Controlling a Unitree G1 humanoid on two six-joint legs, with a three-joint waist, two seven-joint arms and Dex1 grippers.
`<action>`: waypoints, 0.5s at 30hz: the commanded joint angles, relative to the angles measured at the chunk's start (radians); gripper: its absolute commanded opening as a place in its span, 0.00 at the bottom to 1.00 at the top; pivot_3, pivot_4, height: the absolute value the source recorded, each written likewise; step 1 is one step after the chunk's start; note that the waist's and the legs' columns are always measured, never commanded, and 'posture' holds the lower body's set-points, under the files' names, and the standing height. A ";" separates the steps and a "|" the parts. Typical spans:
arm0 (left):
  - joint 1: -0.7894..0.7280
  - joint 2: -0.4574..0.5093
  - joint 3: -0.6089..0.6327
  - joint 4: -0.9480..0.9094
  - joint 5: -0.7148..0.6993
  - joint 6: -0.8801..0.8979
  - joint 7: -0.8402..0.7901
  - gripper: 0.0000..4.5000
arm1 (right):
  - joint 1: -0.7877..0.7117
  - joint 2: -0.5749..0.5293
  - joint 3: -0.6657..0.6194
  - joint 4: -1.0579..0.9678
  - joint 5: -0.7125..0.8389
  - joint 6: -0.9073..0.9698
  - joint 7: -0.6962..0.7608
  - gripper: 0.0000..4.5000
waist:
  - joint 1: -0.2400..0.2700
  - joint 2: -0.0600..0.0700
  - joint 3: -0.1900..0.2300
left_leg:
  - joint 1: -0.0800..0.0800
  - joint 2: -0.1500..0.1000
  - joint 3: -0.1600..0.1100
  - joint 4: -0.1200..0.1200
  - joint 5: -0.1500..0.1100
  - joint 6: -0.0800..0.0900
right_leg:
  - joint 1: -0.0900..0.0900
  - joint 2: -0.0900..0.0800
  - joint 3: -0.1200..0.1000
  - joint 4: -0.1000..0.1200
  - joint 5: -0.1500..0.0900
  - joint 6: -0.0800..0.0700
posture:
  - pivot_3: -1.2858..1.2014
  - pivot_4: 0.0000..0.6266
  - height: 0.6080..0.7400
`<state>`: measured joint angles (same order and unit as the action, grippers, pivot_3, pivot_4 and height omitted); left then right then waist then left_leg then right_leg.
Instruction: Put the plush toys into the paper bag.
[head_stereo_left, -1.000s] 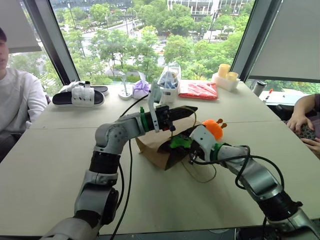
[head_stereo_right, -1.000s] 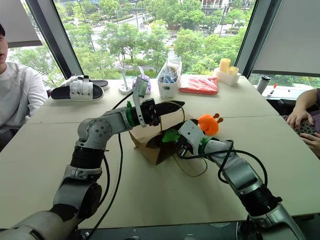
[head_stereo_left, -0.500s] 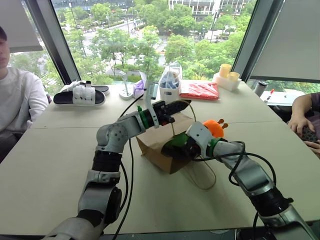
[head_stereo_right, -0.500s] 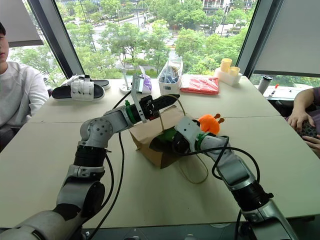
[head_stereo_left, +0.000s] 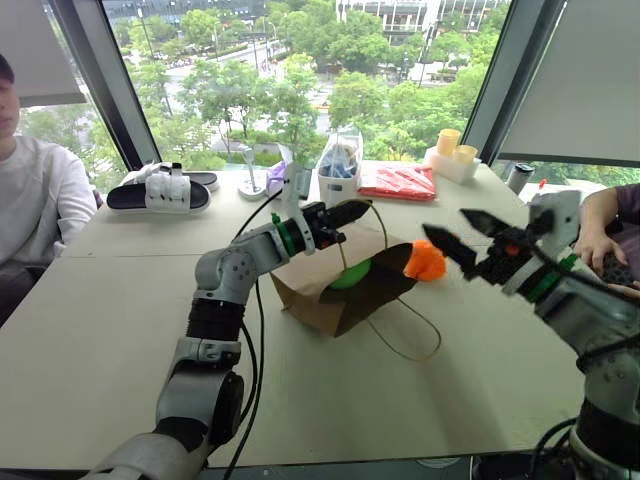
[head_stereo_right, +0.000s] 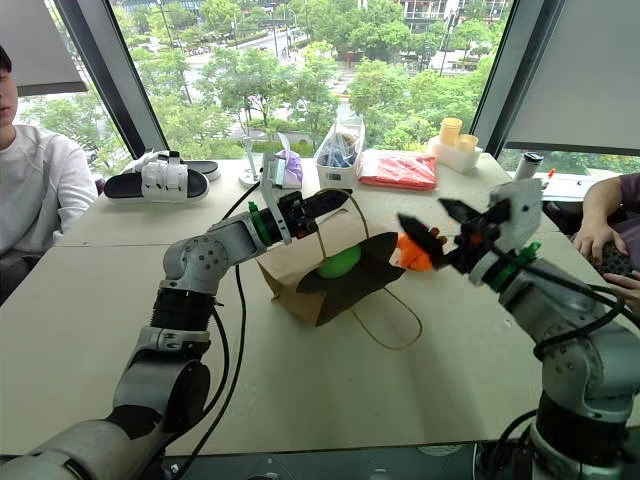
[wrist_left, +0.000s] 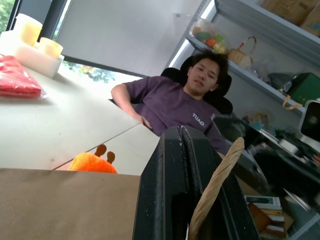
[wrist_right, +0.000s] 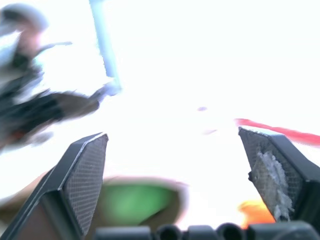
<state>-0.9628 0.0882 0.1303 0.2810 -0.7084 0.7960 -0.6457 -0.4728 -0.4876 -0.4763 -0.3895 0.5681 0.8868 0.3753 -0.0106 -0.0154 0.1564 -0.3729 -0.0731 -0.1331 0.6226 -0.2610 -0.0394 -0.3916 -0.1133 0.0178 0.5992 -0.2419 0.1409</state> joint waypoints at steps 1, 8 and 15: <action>-0.018 -0.012 -0.004 -0.027 -0.002 -0.020 -0.001 0.00 | -0.073 0.011 0.123 0.260 -0.199 -0.114 -0.148 0.99 | -0.001 0.000 0.000 | 0.000 0.000 0.000 0.000 0.000 0.000 | -0.001 0.000 0.000 0.000 0.000 0.000 | 0.52 0.24 1.00; -0.002 -0.005 -0.002 -0.067 0.000 -0.008 0.011 0.00 | -0.340 0.095 0.159 0.873 -0.343 -0.357 -0.342 0.99 | -0.009 0.001 0.000 | -0.001 0.001 0.006 -0.006 0.004 -0.007 | -0.008 0.000 0.004 0.005 0.000 0.000 | 0.52 0.24 1.00; 0.030 0.005 0.023 -0.114 -0.016 0.004 0.060 0.00 | -0.472 0.122 0.083 1.256 -0.258 -0.426 -0.255 0.99 | -0.009 0.001 0.000 | -0.001 0.000 0.006 -0.007 0.004 -0.007 | -0.007 -0.001 0.004 0.001 0.000 0.000 | 0.52 0.24 1.00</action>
<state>-0.9317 0.0890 0.1378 0.2169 -0.7082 0.7997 -0.5952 -0.9096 -0.3676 -0.3686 0.8312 0.2820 0.4726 0.0966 -0.0193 -0.0144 0.1559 -0.3741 -0.0729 -0.1275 0.6154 -0.2566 -0.0467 -0.3984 -0.1144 0.0218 0.5997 -0.2417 0.1406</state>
